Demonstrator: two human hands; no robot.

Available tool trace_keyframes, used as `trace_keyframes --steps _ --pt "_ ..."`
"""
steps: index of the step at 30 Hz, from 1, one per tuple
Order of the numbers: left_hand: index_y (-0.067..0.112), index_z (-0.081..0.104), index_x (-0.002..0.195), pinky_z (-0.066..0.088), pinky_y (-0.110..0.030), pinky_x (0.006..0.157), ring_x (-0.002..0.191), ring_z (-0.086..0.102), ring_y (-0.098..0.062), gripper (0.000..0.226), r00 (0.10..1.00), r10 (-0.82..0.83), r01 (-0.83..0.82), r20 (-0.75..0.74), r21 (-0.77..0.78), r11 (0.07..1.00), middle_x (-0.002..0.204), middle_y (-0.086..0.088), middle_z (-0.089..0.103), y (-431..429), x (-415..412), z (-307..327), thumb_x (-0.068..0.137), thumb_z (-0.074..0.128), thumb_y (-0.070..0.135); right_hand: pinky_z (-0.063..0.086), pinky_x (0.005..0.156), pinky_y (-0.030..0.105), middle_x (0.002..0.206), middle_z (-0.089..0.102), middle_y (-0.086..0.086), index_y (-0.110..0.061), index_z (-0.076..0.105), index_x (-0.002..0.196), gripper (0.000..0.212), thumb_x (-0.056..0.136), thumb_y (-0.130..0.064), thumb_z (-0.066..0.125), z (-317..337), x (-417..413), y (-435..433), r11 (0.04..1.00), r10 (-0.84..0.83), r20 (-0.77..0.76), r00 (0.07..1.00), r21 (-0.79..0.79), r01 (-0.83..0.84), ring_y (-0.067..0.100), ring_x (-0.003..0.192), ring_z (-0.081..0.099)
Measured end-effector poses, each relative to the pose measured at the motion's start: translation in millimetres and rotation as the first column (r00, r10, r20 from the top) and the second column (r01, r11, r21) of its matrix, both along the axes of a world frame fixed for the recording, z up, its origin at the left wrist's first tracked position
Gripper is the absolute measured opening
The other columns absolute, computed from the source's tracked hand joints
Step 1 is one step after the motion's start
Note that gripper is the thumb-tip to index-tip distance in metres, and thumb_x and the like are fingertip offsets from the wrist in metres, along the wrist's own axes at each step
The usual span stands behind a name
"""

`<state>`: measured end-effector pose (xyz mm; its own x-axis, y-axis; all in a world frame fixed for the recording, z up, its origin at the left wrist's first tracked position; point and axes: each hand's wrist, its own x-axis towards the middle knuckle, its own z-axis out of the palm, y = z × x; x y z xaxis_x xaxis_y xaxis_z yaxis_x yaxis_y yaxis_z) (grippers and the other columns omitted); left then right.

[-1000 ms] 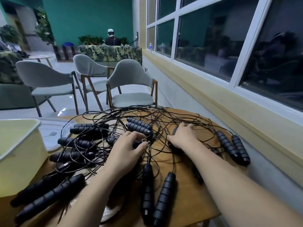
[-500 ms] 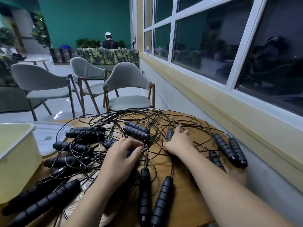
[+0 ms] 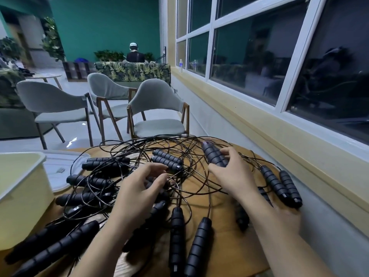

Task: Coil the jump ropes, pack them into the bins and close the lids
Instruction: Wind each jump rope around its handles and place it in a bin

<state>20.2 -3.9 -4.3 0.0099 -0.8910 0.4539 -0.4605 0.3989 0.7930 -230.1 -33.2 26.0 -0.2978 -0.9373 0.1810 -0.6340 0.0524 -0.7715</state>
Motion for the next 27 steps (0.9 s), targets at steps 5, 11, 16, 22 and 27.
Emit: trace_keyframes --steps 5,11,16,22,27 --pt "0.038 0.071 0.12 0.058 -0.031 0.094 0.111 0.07 0.002 0.025 0.996 -0.003 0.0 -0.086 -0.029 1.0 0.115 0.023 0.074 9 -1 11 0.1 0.073 0.023 0.039 0.063 0.008 0.103 0.062 -0.03 -0.042 0.056 0.123 0.049 0.083 -0.034 0.084 23 7 42 0.985 0.156 0.005 0.988 -0.08 -0.155 -0.009 0.087 0.061" --pt "0.046 0.056 0.143 0.043 -0.038 0.116 0.14 0.051 0.003 0.037 0.981 -0.074 0.061 -0.179 -0.074 0.995 0.146 0.026 0.058 15 -3 23 0.107 0.058 0.037 0.057 0.069 0.031 0.106 0.077 -0.009 -0.038 0.072 0.119 0.046 0.083 -0.014 0.086 33 13 59 0.805 0.526 0.334 0.782 0.099 -0.584 0.01 0.075 0.069" --pt "0.026 0.077 0.112 0.051 -0.039 0.098 0.122 0.067 -0.011 0.052 0.958 -0.151 0.13 -0.246 -0.098 0.987 0.121 0.006 0.076 22 -7 25 0.11 0.032 0.051 0.053 0.062 0.03 0.1 0.072 0.009 -0.011 0.071 0.129 0.048 0.082 -0.003 0.075 30 19 60 0.608 0.62 0.645 0.448 -0.034 -0.793 0.022 0.078 0.064" --pt "0.031 0.075 0.074 0.051 -0.027 0.061 0.065 0.064 -0.012 0.063 0.903 -0.135 0.079 -0.407 -0.152 0.985 0.07 0.002 0.069 22 -8 34 0.112 0.028 0.052 0.054 0.058 0.03 0.103 0.069 0.019 0.003 0.062 0.128 0.051 0.087 -0.022 0.08 29 37 58 0.509 0.616 0.751 0.238 -0.148 -0.848 0.03 0.083 0.065" --pt "0.018 0.068 0.079 0.05 -0.049 0.061 0.064 0.055 -0.033 0.049 0.873 -0.09 0.01 -0.479 -0.168 0.986 0.071 -0.014 0.062 13 2 35 0.11 0.048 0.051 0.047 0.05 0.029 0.105 0.073 0.025 -0.003 0.073 0.124 0.058 0.096 -0.053 0.067 27 47 61 0.543 0.556 0.78 0.289 -0.077 -0.836 0.029 0.076 0.062"
